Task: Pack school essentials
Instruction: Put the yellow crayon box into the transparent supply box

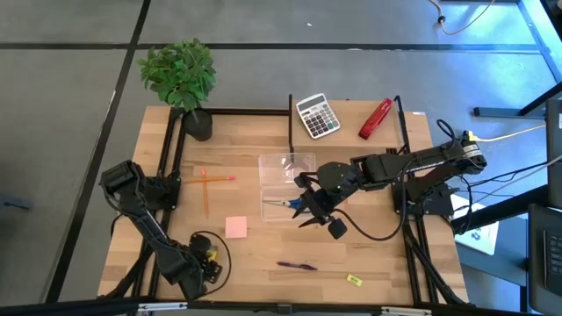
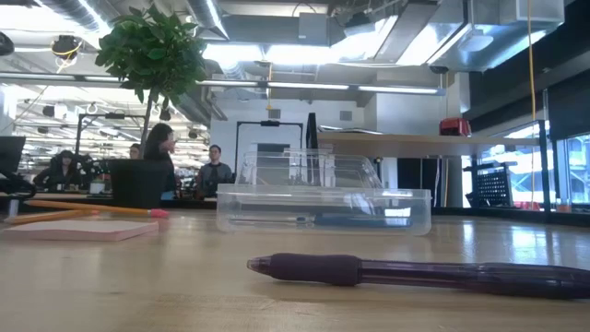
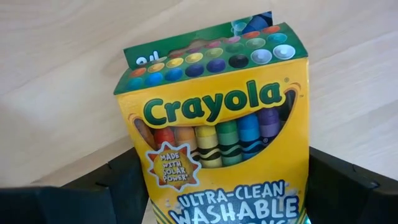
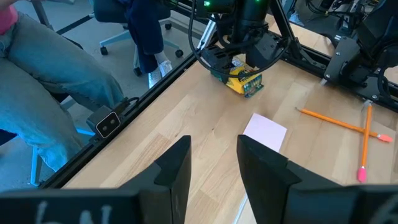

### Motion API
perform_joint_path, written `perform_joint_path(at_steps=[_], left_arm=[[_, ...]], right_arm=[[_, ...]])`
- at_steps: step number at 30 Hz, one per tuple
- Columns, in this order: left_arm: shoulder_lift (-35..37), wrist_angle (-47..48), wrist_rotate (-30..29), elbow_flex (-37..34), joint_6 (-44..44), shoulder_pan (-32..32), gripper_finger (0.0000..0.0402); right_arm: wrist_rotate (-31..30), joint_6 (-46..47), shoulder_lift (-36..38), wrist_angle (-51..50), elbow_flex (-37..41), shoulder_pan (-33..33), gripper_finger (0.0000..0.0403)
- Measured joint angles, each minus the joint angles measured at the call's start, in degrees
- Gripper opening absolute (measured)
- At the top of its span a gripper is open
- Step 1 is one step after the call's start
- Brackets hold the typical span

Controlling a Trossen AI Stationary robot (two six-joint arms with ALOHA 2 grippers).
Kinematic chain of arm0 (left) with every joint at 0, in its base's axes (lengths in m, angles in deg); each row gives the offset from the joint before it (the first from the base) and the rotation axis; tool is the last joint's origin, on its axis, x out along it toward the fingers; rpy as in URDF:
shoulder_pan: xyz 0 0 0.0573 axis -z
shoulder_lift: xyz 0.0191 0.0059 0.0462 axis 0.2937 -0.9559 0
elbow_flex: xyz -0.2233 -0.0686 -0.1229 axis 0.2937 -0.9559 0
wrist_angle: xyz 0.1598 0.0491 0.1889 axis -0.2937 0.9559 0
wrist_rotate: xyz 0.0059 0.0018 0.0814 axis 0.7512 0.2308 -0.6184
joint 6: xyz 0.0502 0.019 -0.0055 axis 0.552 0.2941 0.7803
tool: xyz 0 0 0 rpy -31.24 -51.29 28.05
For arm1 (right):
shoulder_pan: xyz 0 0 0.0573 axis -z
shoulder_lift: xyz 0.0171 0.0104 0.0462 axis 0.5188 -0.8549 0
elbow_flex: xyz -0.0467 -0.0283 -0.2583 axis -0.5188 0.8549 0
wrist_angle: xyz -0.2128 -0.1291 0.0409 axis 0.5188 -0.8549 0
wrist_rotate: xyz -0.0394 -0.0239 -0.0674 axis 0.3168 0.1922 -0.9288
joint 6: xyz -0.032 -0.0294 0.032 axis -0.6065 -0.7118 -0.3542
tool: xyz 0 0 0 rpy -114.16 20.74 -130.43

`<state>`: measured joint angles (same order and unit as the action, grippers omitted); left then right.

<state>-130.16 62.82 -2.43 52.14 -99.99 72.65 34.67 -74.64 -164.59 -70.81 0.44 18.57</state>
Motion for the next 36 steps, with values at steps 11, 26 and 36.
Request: perform_joint_path(at_steps=[11,26,36], left_arm=[[0.0,-0.8,0.5,0.0,2.0,0.0,0.0320],[0.0,-1.3,3.0,0.0,4.9,-0.1,0.0320],[0.0,-1.4,3.2,0.0,4.5,-0.7,0.0320]], right_arm=[[0.0,0.0,0.0,0.0,0.0,0.0,0.0133],[0.0,0.0,0.0,0.0,0.0,0.0,0.0133],[-18.7,0.9,0.0,10.5,0.0,-0.4,0.0133]])
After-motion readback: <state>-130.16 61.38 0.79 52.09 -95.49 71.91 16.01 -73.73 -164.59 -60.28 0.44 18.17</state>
